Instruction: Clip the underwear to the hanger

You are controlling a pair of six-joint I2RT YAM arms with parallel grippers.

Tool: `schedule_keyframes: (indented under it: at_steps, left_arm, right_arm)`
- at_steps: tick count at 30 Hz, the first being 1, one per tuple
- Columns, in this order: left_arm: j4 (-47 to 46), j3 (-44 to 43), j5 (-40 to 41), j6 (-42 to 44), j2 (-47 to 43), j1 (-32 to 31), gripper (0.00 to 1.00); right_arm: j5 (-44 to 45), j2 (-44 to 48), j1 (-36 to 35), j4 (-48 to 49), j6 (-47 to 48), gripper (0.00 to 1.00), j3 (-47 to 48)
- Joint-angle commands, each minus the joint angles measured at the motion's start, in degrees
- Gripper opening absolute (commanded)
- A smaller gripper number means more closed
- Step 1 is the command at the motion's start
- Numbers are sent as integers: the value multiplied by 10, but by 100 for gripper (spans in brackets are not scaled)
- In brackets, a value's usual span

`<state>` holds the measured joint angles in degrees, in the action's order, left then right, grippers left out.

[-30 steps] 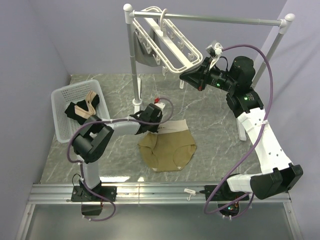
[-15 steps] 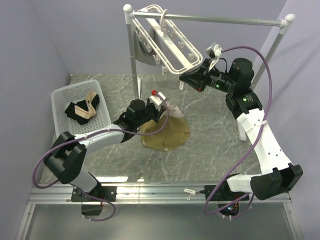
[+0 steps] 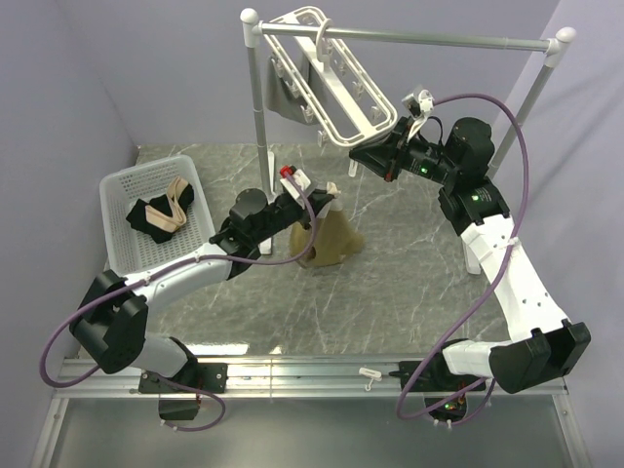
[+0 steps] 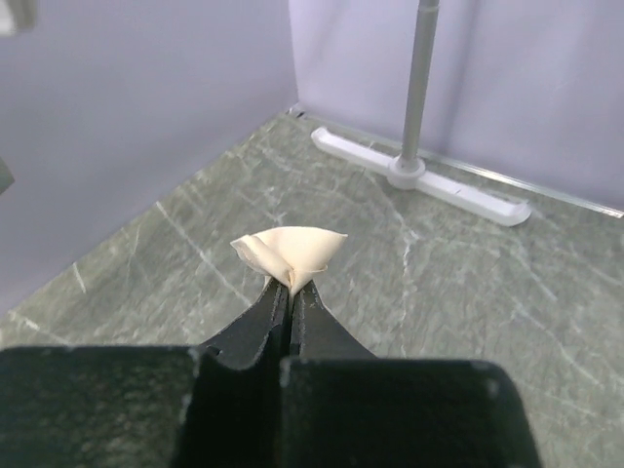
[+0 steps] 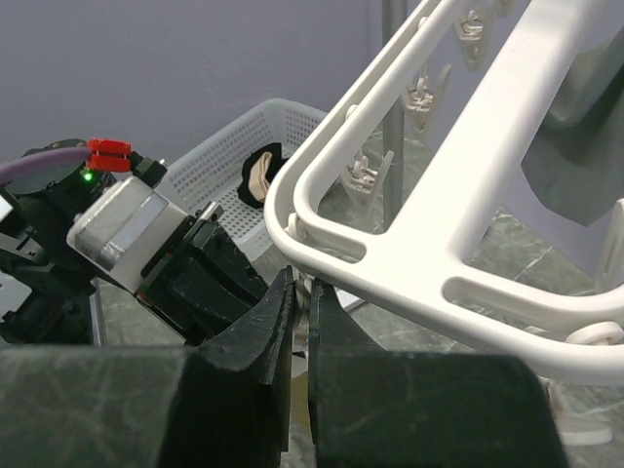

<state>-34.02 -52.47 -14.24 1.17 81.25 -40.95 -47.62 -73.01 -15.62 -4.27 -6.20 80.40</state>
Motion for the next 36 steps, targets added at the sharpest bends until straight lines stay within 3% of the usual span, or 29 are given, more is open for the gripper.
schedule_keyframes:
  at_steps: [1, 36]
  left_arm:
    - [-45, -35, -33, -32, -22, -3, 0]
    - [-79, -113, -50, -74, 22, -18, 0]
  right_arm:
    - [-16, 13, -5, 8, -19, 0, -8]
    - [-30, 5, -7, 55, -84, 0, -32]
